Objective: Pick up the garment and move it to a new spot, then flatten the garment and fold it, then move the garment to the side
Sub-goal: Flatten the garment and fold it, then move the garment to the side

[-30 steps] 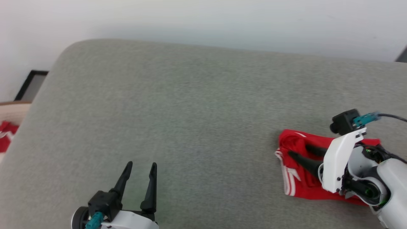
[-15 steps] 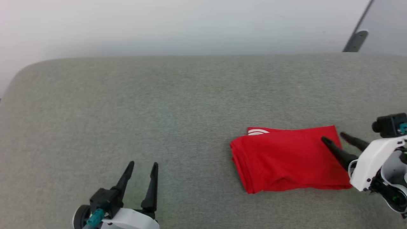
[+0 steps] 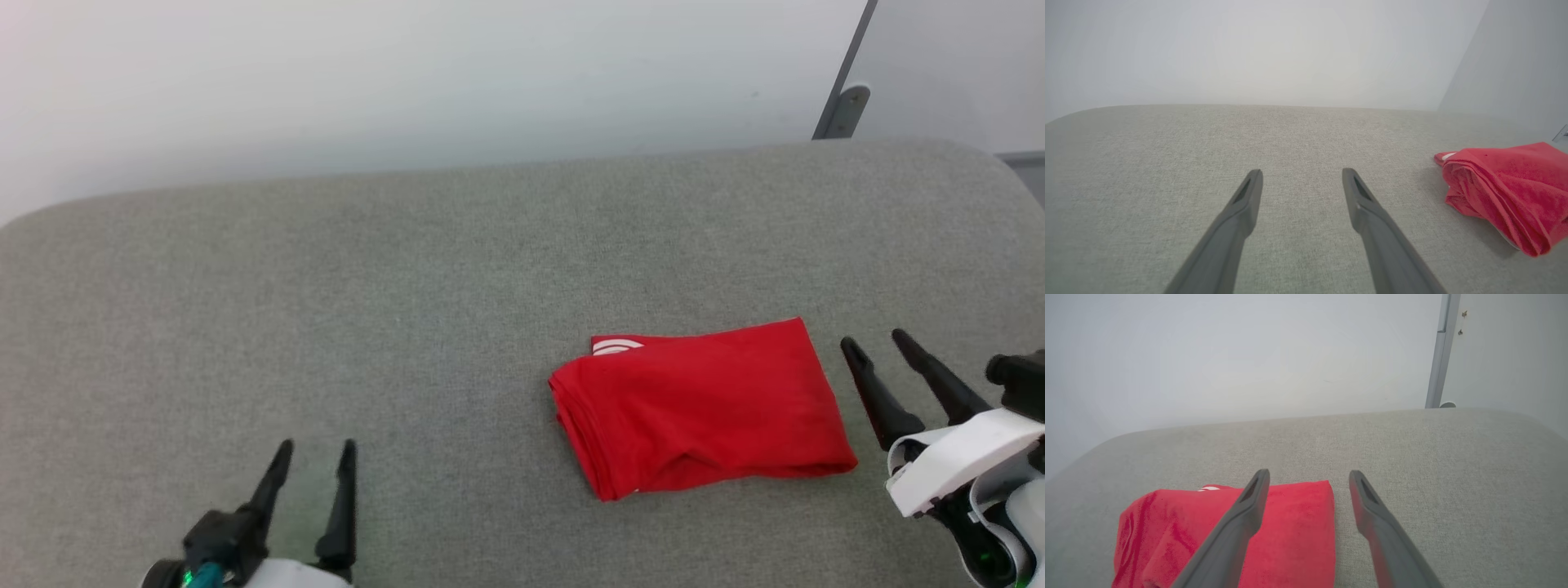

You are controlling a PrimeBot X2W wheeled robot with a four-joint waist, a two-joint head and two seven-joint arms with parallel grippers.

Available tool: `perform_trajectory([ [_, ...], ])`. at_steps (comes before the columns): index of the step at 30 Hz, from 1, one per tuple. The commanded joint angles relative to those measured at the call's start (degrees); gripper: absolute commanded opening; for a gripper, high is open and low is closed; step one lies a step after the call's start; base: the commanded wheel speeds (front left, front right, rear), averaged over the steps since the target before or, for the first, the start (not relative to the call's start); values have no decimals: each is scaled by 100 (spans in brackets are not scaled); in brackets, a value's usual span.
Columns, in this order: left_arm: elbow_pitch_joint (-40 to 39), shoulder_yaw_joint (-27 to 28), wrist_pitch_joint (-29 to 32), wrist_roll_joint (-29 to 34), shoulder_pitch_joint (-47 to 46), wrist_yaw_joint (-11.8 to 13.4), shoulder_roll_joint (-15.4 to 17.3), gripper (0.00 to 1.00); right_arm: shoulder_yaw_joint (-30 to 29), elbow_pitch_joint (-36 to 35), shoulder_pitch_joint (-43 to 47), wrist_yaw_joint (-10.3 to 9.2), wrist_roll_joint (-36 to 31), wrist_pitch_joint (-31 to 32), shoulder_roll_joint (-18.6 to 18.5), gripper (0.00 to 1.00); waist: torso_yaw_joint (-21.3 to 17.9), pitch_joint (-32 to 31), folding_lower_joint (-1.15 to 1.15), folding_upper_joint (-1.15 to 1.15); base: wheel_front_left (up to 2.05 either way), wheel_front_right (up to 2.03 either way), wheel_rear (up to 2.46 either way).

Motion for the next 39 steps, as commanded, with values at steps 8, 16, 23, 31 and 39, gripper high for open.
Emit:
perform_trajectory([
  [8, -468, 296, -25, 159, 541, -12, -79, 100, -1722, -1007, 914, -7, -1125, -47, 585, 100, 144, -301, 0, 0, 0, 0, 0],
  [16, -908, 371, -24, 162, 910, -12, -112, 100, -2543, -1774, 1911, -7, -1713, -48, 867, 100, 418, -531, 0, 0, 0, 0, 0],
  [23, -1173, 383, -24, 187, 1155, -12, -64, 100, -2998, -2326, 2655, -7, -1953, -48, 1001, 100, 593, -612, 0, 0, 0, 0, 0],
  [31, -1444, 527, -24, 152, 1455, -12, -68, 100, -3275, -2705, 3192, -7, -2171, -48, 1039, 100, 627, -658, 0, 0, 0, 0, 0],
  [39, -1702, 572, -24, 230, 1660, -12, -134, 100, -3576, -3025, 3571, -7, -2376, -50, 1268, 100, 671, -628, 0, 0, 0, 0, 0],
])
